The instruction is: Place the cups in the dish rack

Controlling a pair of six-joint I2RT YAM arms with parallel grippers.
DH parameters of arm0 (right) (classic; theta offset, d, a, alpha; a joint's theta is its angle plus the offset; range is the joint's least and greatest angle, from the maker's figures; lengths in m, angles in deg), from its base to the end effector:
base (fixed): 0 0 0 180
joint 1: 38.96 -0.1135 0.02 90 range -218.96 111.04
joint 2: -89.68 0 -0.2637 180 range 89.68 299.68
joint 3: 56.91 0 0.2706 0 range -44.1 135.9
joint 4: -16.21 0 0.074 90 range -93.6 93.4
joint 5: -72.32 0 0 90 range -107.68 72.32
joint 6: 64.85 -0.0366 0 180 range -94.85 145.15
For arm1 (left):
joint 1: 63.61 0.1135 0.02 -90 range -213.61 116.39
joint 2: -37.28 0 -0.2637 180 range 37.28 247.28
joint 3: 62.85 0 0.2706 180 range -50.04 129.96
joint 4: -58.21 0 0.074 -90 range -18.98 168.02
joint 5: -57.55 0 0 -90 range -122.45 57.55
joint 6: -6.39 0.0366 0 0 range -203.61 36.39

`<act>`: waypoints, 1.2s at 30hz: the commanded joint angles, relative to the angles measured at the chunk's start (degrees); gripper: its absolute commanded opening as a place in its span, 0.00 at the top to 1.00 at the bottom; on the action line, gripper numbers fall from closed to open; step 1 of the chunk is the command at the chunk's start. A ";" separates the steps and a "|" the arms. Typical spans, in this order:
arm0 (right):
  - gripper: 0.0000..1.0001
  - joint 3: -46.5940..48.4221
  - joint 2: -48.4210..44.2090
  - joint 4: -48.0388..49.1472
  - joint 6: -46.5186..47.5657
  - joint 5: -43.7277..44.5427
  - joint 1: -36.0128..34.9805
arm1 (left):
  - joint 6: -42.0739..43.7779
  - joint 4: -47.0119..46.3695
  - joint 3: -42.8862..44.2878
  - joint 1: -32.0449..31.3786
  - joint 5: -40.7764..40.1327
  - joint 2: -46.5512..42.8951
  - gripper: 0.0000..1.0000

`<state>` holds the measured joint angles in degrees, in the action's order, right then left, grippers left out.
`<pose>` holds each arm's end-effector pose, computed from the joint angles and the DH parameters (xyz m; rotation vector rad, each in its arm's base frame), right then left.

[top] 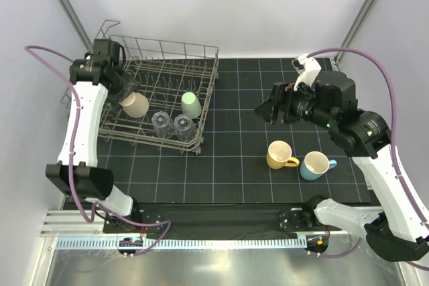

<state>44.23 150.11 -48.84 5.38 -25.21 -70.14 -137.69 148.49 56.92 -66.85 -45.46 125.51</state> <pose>0.1648 0.1053 0.4739 -0.2918 2.0407 0.6939 0.2994 -0.0087 0.4249 -1.1709 2.2737 -0.0872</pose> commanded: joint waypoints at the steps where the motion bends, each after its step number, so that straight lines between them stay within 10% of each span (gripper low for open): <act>1: 0.21 -0.18 -1.62 -0.40 2.01 2.25 0.85 | -2.69 5.93 1.32 0.61 -3.24 2.47 1.00; 31: 0.22 -0.44 -1.71 -1.72 3.51 3.75 3.93 | -4.28 0.66 -5.97 0.78 -1.31 13.20 1.00; 36: 0.21 -0.71 -1.71 -1.80 3.42 3.75 4.11 | -4.01 0.23 -7.02 0.87 -1.57 15.04 0.85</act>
<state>43.64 148.80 -51.21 8.16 -22.04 -66.47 -141.65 147.99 50.58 -66.46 -46.34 139.89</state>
